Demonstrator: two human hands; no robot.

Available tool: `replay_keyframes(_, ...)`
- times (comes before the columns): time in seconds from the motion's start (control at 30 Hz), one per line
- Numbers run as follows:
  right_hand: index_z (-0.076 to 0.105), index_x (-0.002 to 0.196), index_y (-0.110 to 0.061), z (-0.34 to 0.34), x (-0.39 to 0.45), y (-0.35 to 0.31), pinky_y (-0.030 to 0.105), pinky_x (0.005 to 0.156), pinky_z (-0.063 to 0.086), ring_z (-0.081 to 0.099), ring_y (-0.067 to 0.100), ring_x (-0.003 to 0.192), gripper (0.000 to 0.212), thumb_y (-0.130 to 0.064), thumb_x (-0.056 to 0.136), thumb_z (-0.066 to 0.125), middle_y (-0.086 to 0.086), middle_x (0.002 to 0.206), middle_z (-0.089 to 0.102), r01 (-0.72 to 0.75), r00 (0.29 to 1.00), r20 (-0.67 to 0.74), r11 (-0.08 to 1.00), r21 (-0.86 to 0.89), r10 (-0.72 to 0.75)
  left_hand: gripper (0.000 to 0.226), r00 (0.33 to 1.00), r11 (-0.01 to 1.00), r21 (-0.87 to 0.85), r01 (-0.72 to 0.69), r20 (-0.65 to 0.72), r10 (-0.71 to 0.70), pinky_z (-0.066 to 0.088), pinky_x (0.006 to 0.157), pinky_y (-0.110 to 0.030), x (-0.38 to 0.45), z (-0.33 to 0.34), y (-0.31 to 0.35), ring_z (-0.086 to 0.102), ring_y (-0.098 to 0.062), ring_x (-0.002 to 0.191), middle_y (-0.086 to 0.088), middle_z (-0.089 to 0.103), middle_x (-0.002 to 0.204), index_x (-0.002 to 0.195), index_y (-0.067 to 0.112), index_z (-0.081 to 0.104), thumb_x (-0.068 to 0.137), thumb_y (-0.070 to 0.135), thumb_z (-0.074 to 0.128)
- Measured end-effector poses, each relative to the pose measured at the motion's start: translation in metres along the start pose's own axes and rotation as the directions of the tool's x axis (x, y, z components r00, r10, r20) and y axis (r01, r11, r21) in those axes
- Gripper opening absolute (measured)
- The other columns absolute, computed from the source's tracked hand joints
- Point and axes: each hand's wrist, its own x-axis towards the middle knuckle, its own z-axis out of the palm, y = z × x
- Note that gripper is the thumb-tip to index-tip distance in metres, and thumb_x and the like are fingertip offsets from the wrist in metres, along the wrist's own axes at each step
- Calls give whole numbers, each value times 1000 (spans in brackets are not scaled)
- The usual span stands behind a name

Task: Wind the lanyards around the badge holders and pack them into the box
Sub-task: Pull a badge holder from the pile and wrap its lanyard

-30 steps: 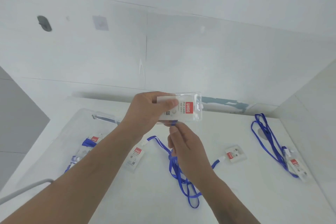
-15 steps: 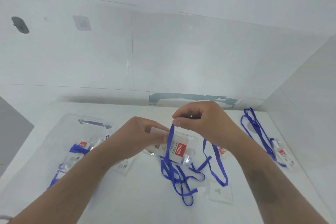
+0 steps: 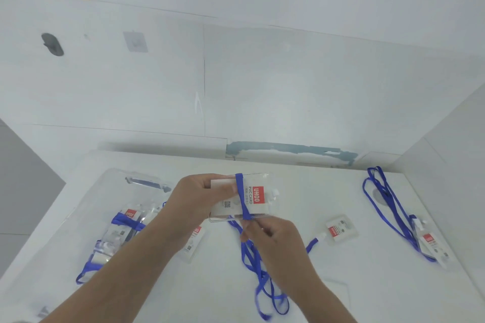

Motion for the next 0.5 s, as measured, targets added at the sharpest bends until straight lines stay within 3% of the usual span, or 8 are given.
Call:
replay_keyframes(0.07, 64, 77, -25, 5, -9, 1, 22, 62, 44, 53, 7, 64, 30, -43, 97, 51, -9, 74, 63, 158, 987, 64, 962, -225, -148, 11, 997, 993, 118, -32, -64, 40, 55, 59, -17, 5, 0, -3, 70, -3, 64, 6, 77, 76, 85, 26, 78, 90, 22, 68)
replay_keyframes(0.13, 52, 84, -22, 4, -16, -2, 19, 68, 40, 50, 7, 76, 32, -46, 100, 40, -7, 77, 54, 302, 953, 135, 816, -493, -272, 16, 992, 971, 231, -60, -92, 84, 50, 51, -10, 10, -2, -7, 66, 1, 57, 12, 74, 67, 77, 31, 74, 90, 23, 69)
replay_keyframes(0.2, 53, 92, -27, -5, -17, -12, 17, 69, 37, 48, 4, 79, 30, -50, 100, 35, -11, 81, 51, 346, 933, 139, 714, -609, -333, 19, 991, 934, 351, -65, -89, 102, 48, 52, -10, 12, -5, -13, 66, -3, 63, 11, 72, 70, 75, 32, 72, 90, 22, 68)
replay_keyframes(0.27, 60, 105, -36, -19, -13, -24, 20, 74, 44, 54, 5, 84, 24, -49, 98, 42, -14, 89, 59, 374, 915, 110, 710, -597, -389, 16, 994, 898, 433, -73, -40, 100, 48, 54, -14, 11, -9, -17, 61, -5, 61, 3, 71, 71, 76, 25, 76, 88, 21, 67)
replay_keyframes(0.33, 67, 100, -39, -33, -3, -34, 20, 72, 46, 57, 2, 81, 16, -44, 95, 53, -18, 89, 66, 380, 910, 79, 746, -547, -406, 14, 995, 886, 454, -98, 62, 78, 47, 55, -21, 7, -9, -18, 56, -7, 58, -6, 71, 73, 79, 16, 77, 87, 26, 69)
replay_keyframes(0.43, 73, 88, -36, -47, 14, -41, 12, 68, 48, 62, -7, 80, 8, -36, 89, 66, -26, 87, 70, 314, 948, 82, 862, -398, -307, 9, 983, 904, 418, -88, 185, 11, 56, 63, -25, -1, -7, -15, 68, -10, 66, 0, 76, 79, 87, 22, 79, 86, 29, 74)
replay_keyframes(0.5, 75, 82, -32, -52, 25, -43, 14, 69, 53, 67, -1, 82, 6, -27, 86, 73, -22, 85, 72, 261, 965, 77, 945, -195, -250, 6, 974, 932, 356, -66, 228, -18, 58, 71, -25, -4, -9, -10, 73, -12, 77, 4, 78, 84, 88, 25, 79, 85, 28, 76)
